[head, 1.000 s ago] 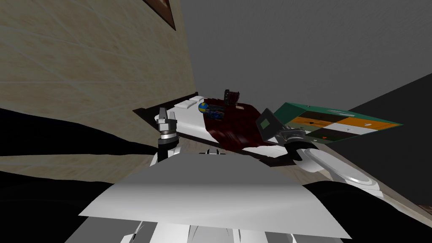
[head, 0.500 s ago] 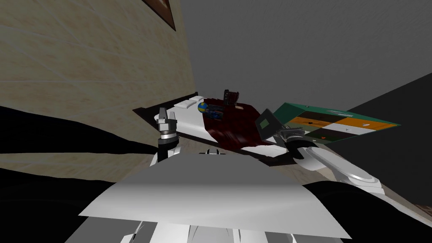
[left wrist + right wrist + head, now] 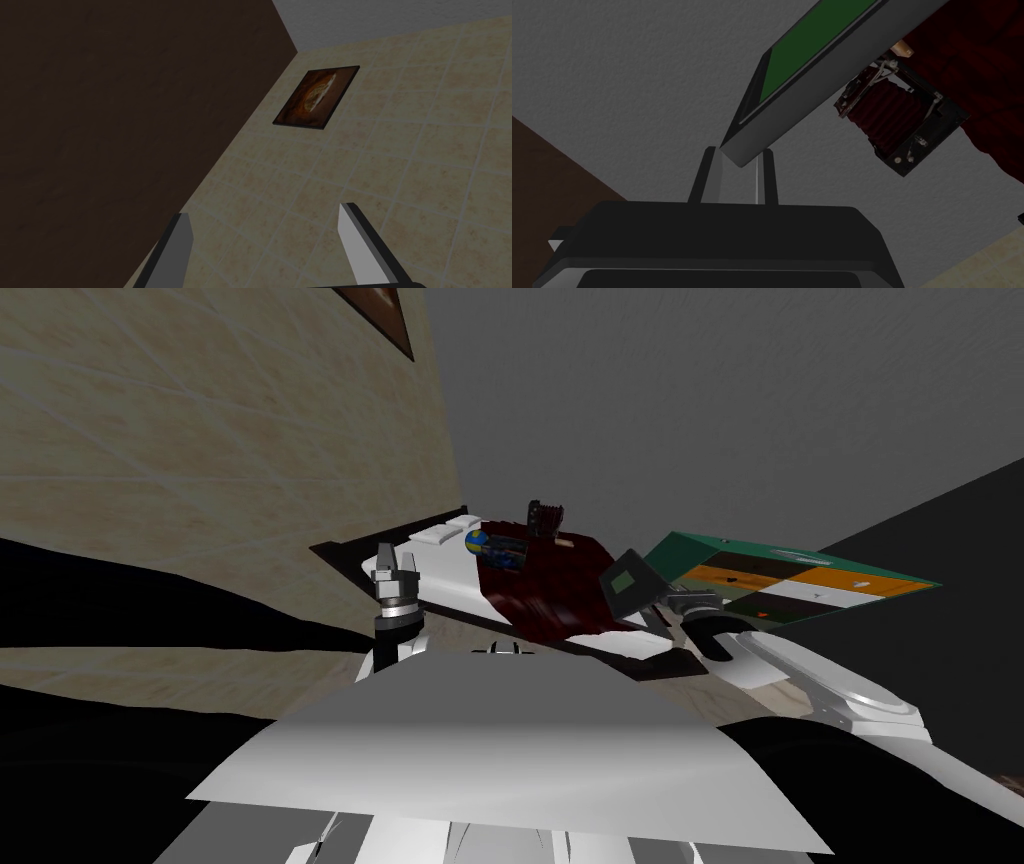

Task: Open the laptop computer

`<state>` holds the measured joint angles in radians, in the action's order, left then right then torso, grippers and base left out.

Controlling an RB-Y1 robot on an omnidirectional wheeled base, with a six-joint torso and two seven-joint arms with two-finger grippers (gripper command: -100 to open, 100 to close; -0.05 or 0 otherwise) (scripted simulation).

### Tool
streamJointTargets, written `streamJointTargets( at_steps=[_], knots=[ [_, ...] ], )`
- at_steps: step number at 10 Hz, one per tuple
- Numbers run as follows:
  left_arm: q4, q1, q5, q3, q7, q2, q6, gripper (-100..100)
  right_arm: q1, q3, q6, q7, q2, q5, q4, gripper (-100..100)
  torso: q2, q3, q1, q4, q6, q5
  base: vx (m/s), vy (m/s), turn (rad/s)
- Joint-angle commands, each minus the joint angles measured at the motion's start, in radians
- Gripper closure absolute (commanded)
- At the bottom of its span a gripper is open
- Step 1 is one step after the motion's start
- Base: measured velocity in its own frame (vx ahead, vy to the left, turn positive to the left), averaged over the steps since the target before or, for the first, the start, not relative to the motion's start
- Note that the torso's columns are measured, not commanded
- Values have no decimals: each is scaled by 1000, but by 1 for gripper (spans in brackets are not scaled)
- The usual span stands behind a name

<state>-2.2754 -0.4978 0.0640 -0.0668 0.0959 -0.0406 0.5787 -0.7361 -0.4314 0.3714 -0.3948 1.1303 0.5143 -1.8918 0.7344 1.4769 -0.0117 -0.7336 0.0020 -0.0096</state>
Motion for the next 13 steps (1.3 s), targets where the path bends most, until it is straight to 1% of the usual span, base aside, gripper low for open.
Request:
streamJointTargets(
  at_steps=[1, 2, 3, 4, 6, 7, 8, 10, 11, 12, 13],
  knots=[
    [0, 0, 0, 0, 0, 0, 0, 0, -5, -1, -33, 45, 24, -76, 40, 100, 0, 0, -1, 0, 0, 0, -17, -76, -10],
    [0, 0, 0, 0, 0, 0, 0, 0, -5, -3, -44, 63, 37, -109, 52, 100, -1, 1, -1, 0, -1, 1, -9, -80, -16],
    [0, 0, 0, 0, 0, 0, 0, 0, -3, -8, -35, 50, 33, -89, 41, 100, -2, 2, 1, 0, -2, 1, -9, -38, -26],
    [0, 0, 0, 0, 0, 0, 0, 0, 48, 39, -85, 75, 31, -110, 94, 100, -3, 2, 7, 0, -5, 4, -80, -34, -12],
    [0, 0, 0, 0, 0, 0, 0, 0, 115, 80, -85, 75, 31, -110, 156, 100, -2, 0, 9, 2, -6, -1, -71, -29, 21],
    [0, 0, 0, 0, 0, 0, 0, 0, 126, 80, -85, 75, 31, -110, 175, 100, -4, 2, 8, 3, -5, -1, -17, 8, -9],
    [0, 0, 0, 0, 0, 0, 0, 0, 172, 116, -126, 95, 28, -128, 208, 100, -6, 3, 8, 3, -5, 0, -74, -13, -4],
    [0, 0, 0, 0, 0, 0, 0, 0, 240, 157, -134, 95, 28, -128, 269, 100, -5, 2, 5, 4, -8, -4, -69, -11, 18],
    [0, 0, 0, 0, 0, 0, 0, 0, 254, 172, -134, 95, 28, -128, 306, 100, -8, 4, 4, 5, -8, -4, -17, 7, -2],
    [0, 0, 0, 0, 0, 0, 0, 0, 306, 202, -175, 116, 25, -146, 335, 100, -11, 6, 2, 6, -7, -5, -78, -14, 2],
    [0, 0, 0, 0, 0, 0, 0, 0, 343, 223, -182, 116, 25, -146, 368, 100, -9, 5, 1, 7, -10, -7, -96, -26, 19]
  ],
)
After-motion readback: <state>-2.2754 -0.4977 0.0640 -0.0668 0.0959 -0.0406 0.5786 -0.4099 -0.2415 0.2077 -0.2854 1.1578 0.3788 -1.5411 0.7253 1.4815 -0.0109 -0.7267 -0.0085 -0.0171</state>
